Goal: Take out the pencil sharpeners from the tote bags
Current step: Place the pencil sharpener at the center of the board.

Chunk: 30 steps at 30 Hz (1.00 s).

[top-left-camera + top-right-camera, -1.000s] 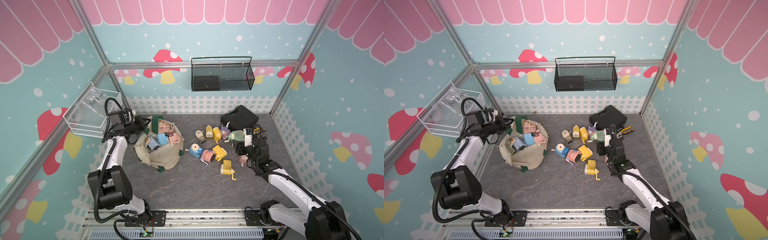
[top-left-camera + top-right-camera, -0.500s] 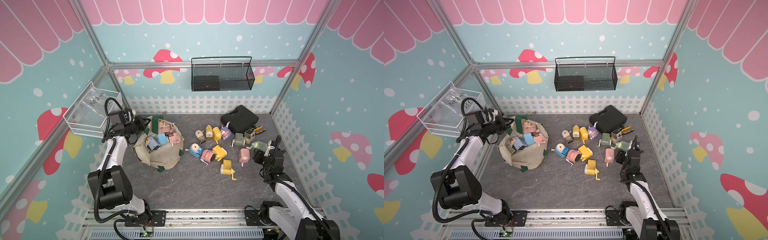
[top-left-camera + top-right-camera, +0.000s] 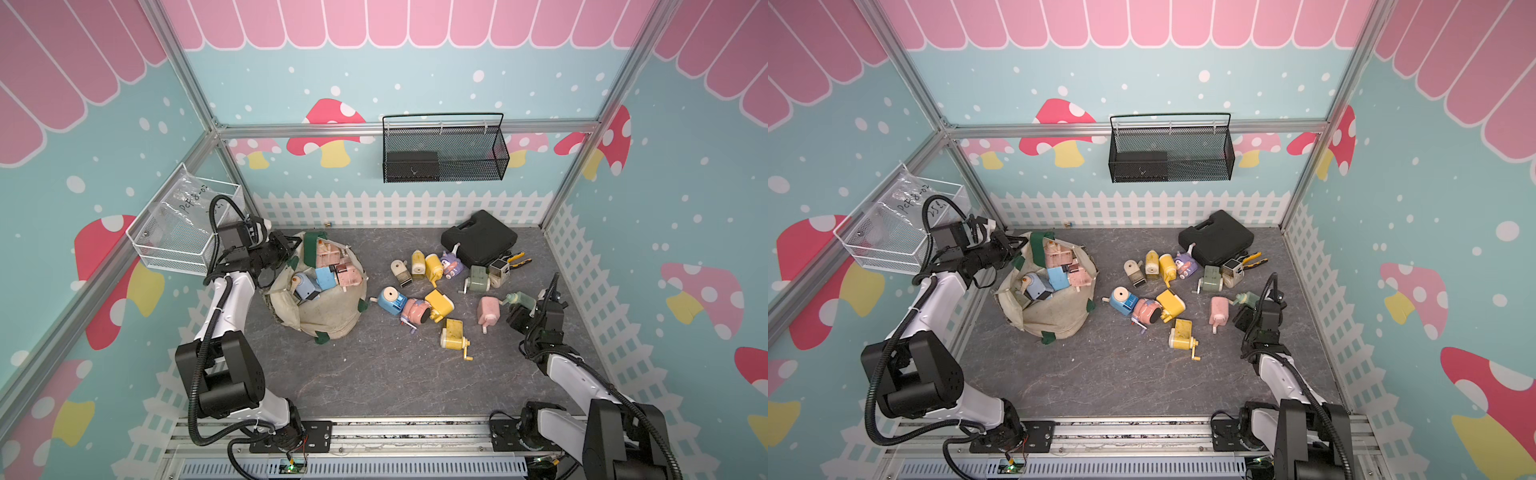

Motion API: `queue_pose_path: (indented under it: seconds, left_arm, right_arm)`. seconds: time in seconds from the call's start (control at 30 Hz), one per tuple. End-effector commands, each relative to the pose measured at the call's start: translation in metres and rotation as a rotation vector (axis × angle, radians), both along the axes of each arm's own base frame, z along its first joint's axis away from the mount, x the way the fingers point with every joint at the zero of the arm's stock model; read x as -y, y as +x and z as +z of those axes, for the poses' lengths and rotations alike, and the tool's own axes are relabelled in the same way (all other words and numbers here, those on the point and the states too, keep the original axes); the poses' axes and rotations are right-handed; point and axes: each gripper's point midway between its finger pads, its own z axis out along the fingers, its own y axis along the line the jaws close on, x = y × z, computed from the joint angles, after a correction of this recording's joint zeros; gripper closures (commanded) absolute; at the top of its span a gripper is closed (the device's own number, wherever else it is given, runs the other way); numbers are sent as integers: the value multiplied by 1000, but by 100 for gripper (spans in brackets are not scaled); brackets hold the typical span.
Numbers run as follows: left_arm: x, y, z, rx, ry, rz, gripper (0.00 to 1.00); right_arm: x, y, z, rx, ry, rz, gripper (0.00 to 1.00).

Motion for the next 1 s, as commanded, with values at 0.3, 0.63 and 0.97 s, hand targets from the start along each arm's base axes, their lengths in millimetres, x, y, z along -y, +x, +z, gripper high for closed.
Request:
queue_pose_path:
  seconds: [0.3, 0.63, 0.97]
  left_arm:
    - [3, 0, 4, 11, -14, -16, 100]
    - [3, 0, 4, 12, -12, -15, 100]
    - [2, 0, 3, 11, -11, -13, 100]
  right_arm:
    - [-6, 7, -6, 10, 33, 29, 18]
    - [2, 11, 33, 76, -59, 34, 12]
    - [-24, 22, 119, 280, -121, 218, 23]
